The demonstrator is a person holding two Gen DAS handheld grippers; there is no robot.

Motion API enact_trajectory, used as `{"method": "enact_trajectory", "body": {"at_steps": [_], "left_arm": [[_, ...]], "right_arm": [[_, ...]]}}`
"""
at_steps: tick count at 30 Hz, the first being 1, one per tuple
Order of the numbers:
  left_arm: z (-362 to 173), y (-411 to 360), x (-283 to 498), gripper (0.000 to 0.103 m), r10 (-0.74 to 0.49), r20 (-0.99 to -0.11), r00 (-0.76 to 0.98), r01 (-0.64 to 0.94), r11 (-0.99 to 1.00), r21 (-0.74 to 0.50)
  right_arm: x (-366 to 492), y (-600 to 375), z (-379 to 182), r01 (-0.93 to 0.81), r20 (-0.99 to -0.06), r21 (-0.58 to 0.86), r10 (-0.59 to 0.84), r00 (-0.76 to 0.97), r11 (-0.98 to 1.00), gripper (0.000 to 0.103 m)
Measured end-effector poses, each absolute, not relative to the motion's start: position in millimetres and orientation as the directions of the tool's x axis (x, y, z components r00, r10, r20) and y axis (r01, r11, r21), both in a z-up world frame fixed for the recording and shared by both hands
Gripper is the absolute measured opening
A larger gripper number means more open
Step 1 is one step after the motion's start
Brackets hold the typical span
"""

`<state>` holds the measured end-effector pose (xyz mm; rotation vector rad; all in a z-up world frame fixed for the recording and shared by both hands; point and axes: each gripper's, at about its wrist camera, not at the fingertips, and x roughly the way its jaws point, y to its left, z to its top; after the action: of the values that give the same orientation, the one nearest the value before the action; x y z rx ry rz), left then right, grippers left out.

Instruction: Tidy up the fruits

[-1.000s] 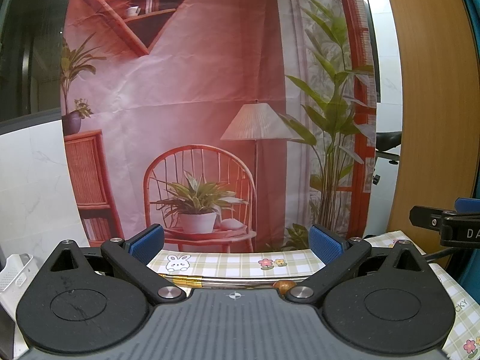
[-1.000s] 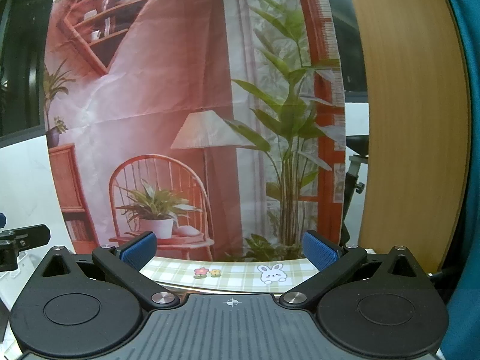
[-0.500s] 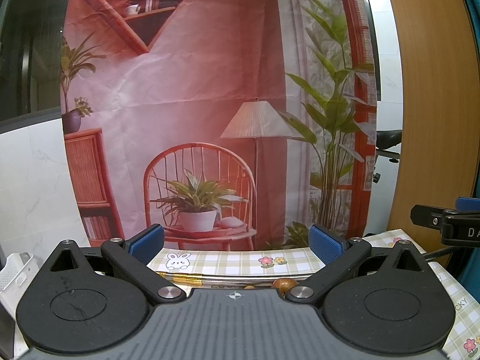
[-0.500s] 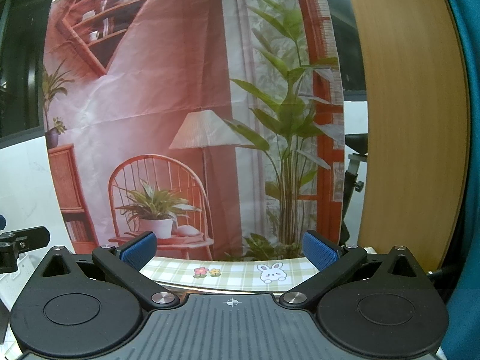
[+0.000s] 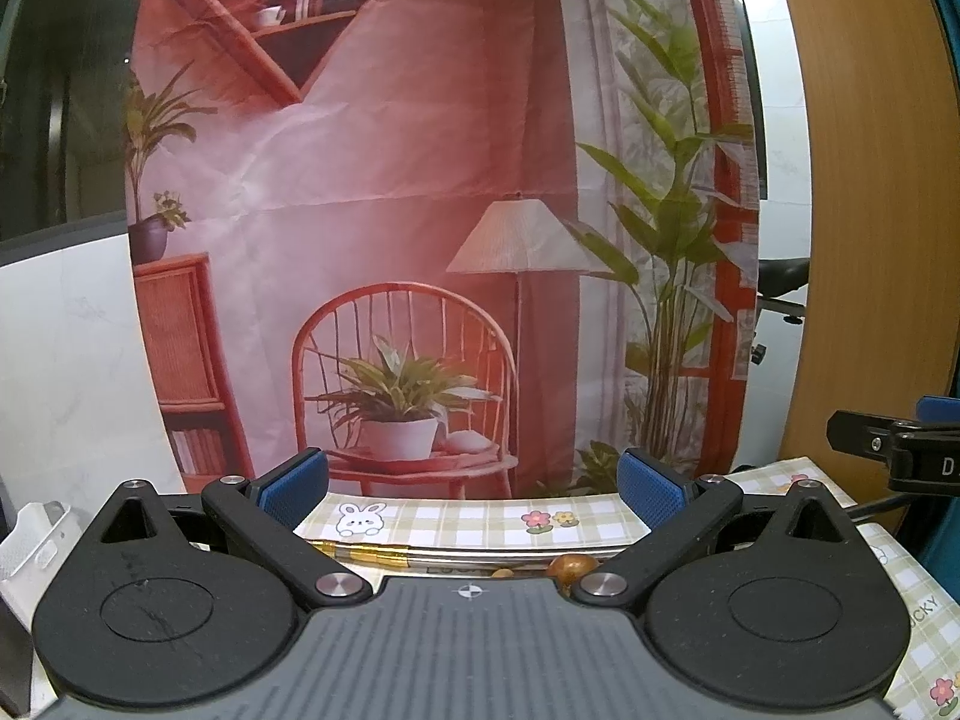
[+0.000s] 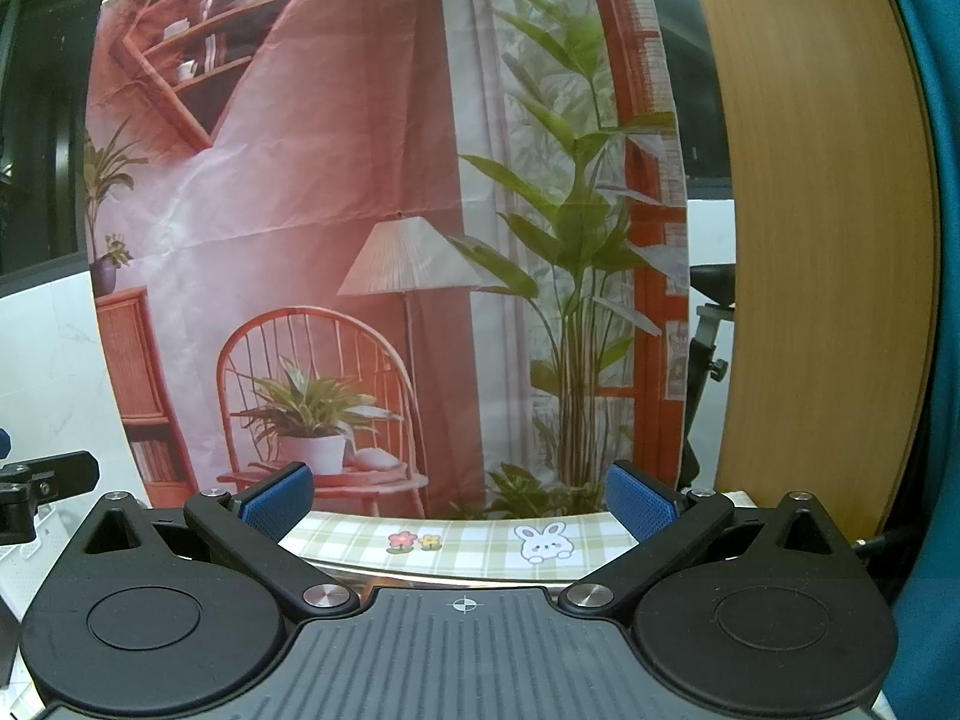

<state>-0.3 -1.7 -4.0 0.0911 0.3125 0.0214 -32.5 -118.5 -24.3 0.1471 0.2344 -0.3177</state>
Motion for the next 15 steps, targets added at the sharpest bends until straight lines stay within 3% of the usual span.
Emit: {"method": "enact_trajectory", "body": {"at_steps": [15], "left_arm": [[-2.7,-2.3,2.6,0.103,0.028,-0.32,0.947,-0.007,0.998,0.066]], "right_arm": [[-32.7,-118.7,-23.9,0.325,-0.252,0.107,-0.291,0.923,0.94,0.103]]}}
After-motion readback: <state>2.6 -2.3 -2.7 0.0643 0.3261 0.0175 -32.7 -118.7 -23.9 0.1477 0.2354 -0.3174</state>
